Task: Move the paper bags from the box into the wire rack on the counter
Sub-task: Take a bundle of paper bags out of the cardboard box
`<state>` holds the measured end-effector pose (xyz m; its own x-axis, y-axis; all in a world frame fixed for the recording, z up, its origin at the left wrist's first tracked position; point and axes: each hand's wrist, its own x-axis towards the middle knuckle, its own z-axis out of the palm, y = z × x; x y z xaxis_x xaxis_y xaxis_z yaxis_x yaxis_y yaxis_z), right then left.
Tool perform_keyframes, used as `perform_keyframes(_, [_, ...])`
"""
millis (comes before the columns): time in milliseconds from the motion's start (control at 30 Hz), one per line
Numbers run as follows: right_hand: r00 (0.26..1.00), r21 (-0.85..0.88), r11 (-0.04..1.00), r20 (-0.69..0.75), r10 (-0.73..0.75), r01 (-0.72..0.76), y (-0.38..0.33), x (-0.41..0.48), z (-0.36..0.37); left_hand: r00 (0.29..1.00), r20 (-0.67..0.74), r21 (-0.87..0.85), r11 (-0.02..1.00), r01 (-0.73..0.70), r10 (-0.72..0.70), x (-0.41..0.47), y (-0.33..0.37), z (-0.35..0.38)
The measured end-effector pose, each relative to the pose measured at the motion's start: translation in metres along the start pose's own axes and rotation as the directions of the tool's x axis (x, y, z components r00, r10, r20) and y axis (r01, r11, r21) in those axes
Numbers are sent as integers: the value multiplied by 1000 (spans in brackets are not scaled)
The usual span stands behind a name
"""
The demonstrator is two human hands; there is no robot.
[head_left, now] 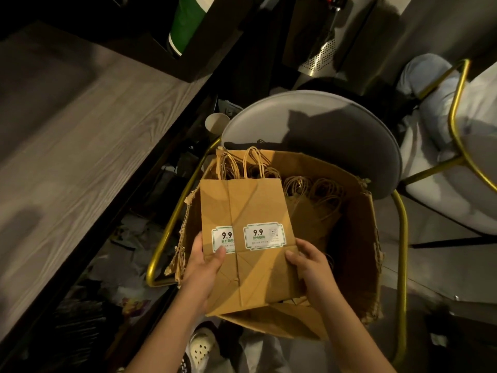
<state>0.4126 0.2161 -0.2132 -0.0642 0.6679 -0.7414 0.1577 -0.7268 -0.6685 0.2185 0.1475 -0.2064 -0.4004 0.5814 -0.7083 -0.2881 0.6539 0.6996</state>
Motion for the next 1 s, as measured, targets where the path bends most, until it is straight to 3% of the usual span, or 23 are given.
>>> perform_keyframes(167, [997, 6, 999, 67, 32, -32, -10, 4, -18, 1000, 6, 42, 999, -16, 16, -4, 1, 8])
perform_keyframes(333, [999, -149, 988, 23, 29, -26, 2, 2, 3, 1000, 4, 27, 999, -20, 20, -12, 7, 22])
perform_keyframes(467, [999, -232, 972, 21, -30, 34, 15, -1, 19, 999, 27, 35, 999, 25, -25, -12, 3, 24])
perform_keyframes(600, [992, -238, 968, 109, -57, 82, 22, 5, 19, 1000, 3, 44, 999, 18, -19, -5, -3, 18])
perform_keyframes(733, [999, -150, 988, -30, 35, -40, 21, 33, 4, 1000, -23, 21, 1000, -15, 15, -5, -7, 16])
perform_keyframes(867, [977, -219, 957, -138, 160, -188, 23, 68, -14, 997, -80, 55, 998, -15, 19, -5, -12, 9])
perform_keyframes(1000, [942, -58, 953, -183, 282, -296, 28, 89, -25, 996, -79, 61, 998, -32, 37, -5, -12, 5])
